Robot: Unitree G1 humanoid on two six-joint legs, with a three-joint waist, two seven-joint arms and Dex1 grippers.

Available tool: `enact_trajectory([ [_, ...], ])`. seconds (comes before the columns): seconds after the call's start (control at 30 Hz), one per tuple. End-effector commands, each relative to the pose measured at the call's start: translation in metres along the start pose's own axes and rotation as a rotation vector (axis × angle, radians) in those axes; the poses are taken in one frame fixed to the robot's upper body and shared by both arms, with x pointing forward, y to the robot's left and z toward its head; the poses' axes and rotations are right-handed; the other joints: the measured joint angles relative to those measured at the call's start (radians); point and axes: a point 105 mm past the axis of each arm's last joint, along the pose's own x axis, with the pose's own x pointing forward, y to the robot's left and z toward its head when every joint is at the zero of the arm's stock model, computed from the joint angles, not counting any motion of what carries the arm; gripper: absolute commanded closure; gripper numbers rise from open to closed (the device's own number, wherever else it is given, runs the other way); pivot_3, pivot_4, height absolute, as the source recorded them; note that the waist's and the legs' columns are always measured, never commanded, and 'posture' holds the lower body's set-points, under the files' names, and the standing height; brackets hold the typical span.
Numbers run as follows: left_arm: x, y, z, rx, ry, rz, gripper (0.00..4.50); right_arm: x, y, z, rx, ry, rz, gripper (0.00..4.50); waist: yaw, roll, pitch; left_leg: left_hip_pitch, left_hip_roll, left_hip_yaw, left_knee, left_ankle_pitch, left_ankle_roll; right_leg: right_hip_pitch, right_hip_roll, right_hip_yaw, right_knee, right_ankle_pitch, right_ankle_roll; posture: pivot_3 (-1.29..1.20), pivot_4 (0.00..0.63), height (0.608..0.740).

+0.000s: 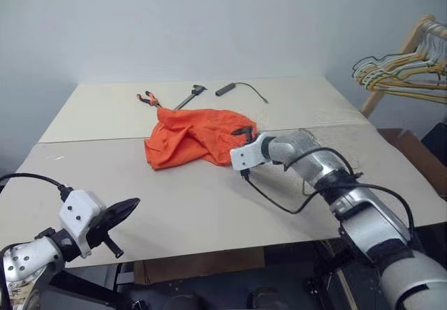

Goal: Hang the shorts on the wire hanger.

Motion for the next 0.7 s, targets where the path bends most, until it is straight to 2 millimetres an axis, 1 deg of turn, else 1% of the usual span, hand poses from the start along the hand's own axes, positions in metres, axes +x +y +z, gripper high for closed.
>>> enact_trajectory([
  [0.03, 0.002, 0.002, 0.005, 0.04, -0.019, -0.001, 4.5, 0.006, -0.004, 0.004, -0.025, -0.026, 0.001, 0.03, -0.004, 0.0, 0.0, 0.0, 0.0, 0.0, 0.0, 0.0, 0.0, 0.0, 0.0, 0.0, 0.0, 0.0, 0.0, 0.06, 0.0, 0.74],
  [0.13, 0.003, 0.002, 0.004, 0.038, -0.02, 0.0, 4.5, 0.012, 0.006, 0.004, -0.051, -0.025, 0.049, 0.58, -0.009, 0.0, 0.0, 0.0, 0.001, 0.0, 0.0, 0.001, -0.001, 0.0, 0.002, 0.001, 0.001, 0.001, -0.001, 0.06, 0.0, 0.74],
  [0.23, 0.002, 0.001, 0.002, 0.037, -0.019, -0.001, 4.5, 0.018, 0.013, -0.001, -0.068, -0.003, 0.062, 1.62, -0.012, 0.0, 0.0, 0.0, 0.001, 0.0, 0.0, 0.001, -0.001, -0.002, 0.002, 0.002, 0.003, 0.001, -0.001, 0.07, 0.0, 0.74],
  [0.3, 0.002, 0.001, 0.001, 0.034, -0.017, 0.007, 4.5, 0.02, 0.011, -0.003, -0.061, 0.008, 0.047, 2.38, -0.012, 0.0, 0.0, -0.004, 0.0, 0.001, 0.0, 0.001, -0.002, -0.008, 0.002, 0.004, 0.007, 0.001, -0.002, 0.07, 0.0, 0.74],
  [0.33, 0.001, 0.002, 0.0, 0.032, -0.016, 0.011, 4.5, 0.021, 0.01, -0.003, -0.063, 0.012, 0.041, 2.69, -0.012, 0.0, 0.0, -0.005, 0.0, 0.001, 0.0, 0.002, -0.003, -0.01, 0.002, 0.004, 0.008, 0.001, -0.002, 0.07, 0.0, 0.74],
  [0.43, 0.0, 0.001, -0.002, 0.03, -0.013, 0.017, 4.5, 0.023, 0.006, -0.005, -0.057, 0.021, 0.022, 3.76, -0.013, 0.0, 0.0, -0.005, 0.001, 0.0, 0.0, 0.003, -0.005, -0.011, 0.004, 0.004, 0.009, 0.0, -0.003, 0.08, 0.0, 0.74],
  [0.47, -0.001, 0.001, -0.002, 0.029, -0.012, 0.018, 4.5, 0.023, 0.006, -0.005, -0.057, 0.024, 0.018, 4.18, -0.013, 0.0, 0.0, -0.005, 0.002, 0.0, 0.0, 0.003, -0.005, -0.011, 0.004, 0.004, 0.009, 0.0, -0.003, 0.08, 0.0, 0.74],
  [0.5, -0.001, 0.0, -0.003, 0.029, -0.011, 0.02, 4.5, 0.023, 0.005, -0.005, -0.057, 0.022, 0.016, 4.46, -0.012, 0.001, 0.0, -0.005, 0.002, 0.0, 0.0, 0.003, -0.006, -0.011, 0.005, 0.004, 0.01, 0.0, -0.004, 0.08, 0.0, 0.74],
  [0.7, -0.003, 0.001, -0.004, 0.028, -0.006, 0.028, 4.5, 0.016, 0.004, 0.0, -0.068, -0.029, 0.004, 4.49, -0.01, 0.001, 0.0, -0.005, 0.002, -0.001, 0.0, 0.004, -0.006, -0.011, 0.005, 0.004, 0.011, 0.0, -0.004, 0.08, 0.0, 0.74],
])
